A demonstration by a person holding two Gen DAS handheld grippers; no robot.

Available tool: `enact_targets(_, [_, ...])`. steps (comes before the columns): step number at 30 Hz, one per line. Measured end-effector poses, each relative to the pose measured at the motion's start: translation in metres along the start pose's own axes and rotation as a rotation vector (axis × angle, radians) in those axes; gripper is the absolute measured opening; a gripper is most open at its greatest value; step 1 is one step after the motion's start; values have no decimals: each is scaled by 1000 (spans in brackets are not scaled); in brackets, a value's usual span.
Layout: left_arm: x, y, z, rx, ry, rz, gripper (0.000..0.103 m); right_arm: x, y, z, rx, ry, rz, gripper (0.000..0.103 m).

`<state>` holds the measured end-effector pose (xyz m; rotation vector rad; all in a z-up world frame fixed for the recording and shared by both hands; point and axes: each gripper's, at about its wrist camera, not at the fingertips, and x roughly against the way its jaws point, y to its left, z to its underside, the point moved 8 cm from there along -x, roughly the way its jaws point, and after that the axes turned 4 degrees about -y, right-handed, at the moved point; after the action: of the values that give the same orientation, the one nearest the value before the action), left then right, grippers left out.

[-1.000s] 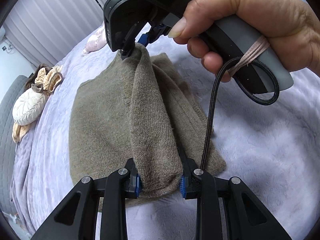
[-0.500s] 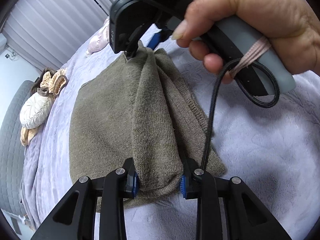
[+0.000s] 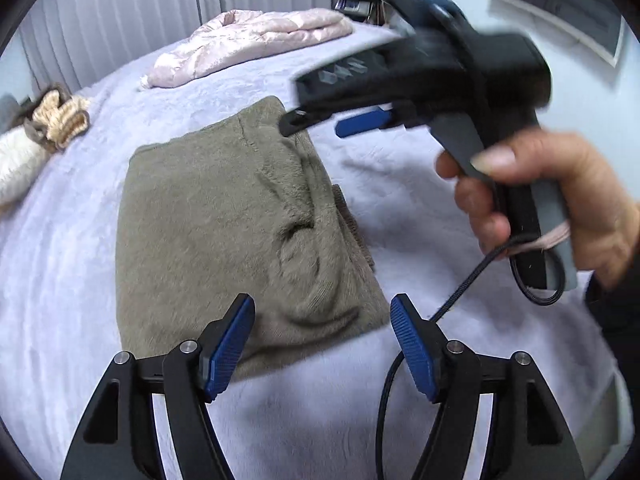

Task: Fold small clothes
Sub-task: 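Lower the fold onto the sweater and open both grippers, then pinch the folded bundle edge with the right gripper and tuck it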

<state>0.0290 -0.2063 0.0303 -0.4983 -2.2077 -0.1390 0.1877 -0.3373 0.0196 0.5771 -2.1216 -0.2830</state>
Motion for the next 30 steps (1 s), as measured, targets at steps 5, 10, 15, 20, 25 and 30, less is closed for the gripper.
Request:
enact_targets(5, [25,45,27,56,-37,2,71,40,14,25,1,-23,21,72])
enact_targets(10, [14,79,47,130,14,-80,71,56,45,57,18,-24,10,75])
enact_targets(15, [5,78,40,102,0,-138,71,44,81,89,86,0,62,75])
enact_targets(20, [-9,110,48,171,39,-173,71,26,70,100,206,-14,331,75])
enact_targets(25, [-12,148,68,334,73,-143,71,50,5,110,-107,-42,358,68])
enact_targets(30, [0,144,67,316,50,-137,71,76,7,109,-146,-112,314,68])
